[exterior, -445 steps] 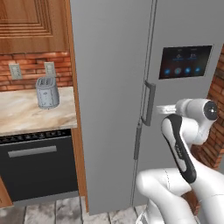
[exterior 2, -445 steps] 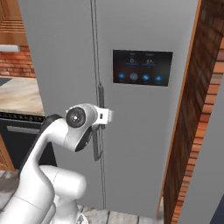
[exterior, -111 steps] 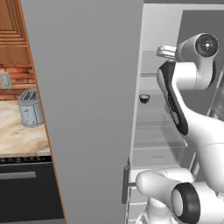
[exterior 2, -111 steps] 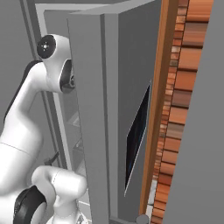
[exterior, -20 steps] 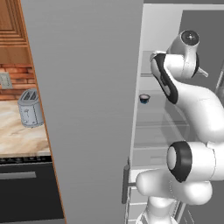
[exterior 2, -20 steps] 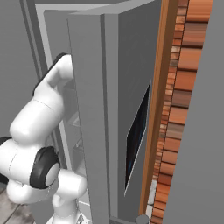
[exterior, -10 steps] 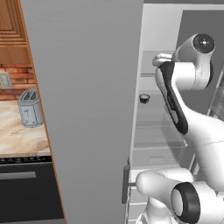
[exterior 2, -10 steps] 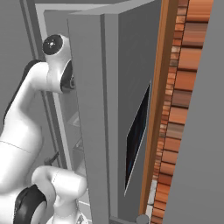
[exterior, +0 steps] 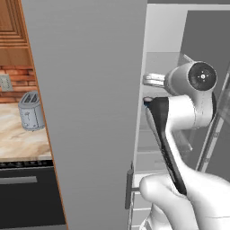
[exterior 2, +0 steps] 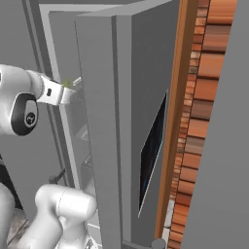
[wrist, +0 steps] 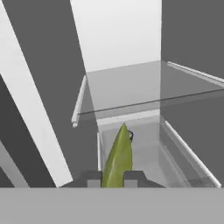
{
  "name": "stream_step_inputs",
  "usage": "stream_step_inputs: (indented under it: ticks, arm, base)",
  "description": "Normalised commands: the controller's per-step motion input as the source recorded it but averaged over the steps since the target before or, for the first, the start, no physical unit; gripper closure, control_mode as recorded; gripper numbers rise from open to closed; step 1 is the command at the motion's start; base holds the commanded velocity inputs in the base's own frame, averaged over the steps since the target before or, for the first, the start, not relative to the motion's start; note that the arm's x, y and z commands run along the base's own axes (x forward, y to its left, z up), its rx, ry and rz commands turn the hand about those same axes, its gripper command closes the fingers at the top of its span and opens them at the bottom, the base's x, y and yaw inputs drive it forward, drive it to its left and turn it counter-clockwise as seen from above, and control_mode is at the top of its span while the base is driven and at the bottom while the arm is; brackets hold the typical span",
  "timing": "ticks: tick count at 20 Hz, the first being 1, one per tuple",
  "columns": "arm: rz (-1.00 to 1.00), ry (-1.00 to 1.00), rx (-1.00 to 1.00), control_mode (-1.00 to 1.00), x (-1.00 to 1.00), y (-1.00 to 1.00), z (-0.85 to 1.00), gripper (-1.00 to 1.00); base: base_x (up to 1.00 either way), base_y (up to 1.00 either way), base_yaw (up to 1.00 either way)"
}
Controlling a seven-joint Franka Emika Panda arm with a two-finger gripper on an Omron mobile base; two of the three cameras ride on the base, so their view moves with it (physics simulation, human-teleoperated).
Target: Take the lemon wedge from the fridge and place it on the plate with fish on the dining counter.
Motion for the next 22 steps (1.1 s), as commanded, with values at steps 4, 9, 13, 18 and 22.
stream_step_inputs:
  ticks: [4,9,13,18,22]
  arm:
    - [0.00,0.00,0.03,1.00,-0.50,0.45,0.00,1.00]
    - [0.00,0.00,0.00,1.00,0.00,0.00,0.00,1.00]
    - [0.00,0.00,0.00,1.00,0.00,0.00,0.00,1.00]
    - [0.00,0.00,0.00,1.00,0.00,0.00,0.00,1.00]
    - [0.00,0.00,0.00,1.00,0.00,0.00,0.00,1.00]
  base:
    - [-0.50,0.41,0.00]
    - [-1.00,0.80,0.04]
    - [-0.52,0.43,0.64]
    - [0.00,0.14,0.93]
    - [0.00,0.14,0.94]
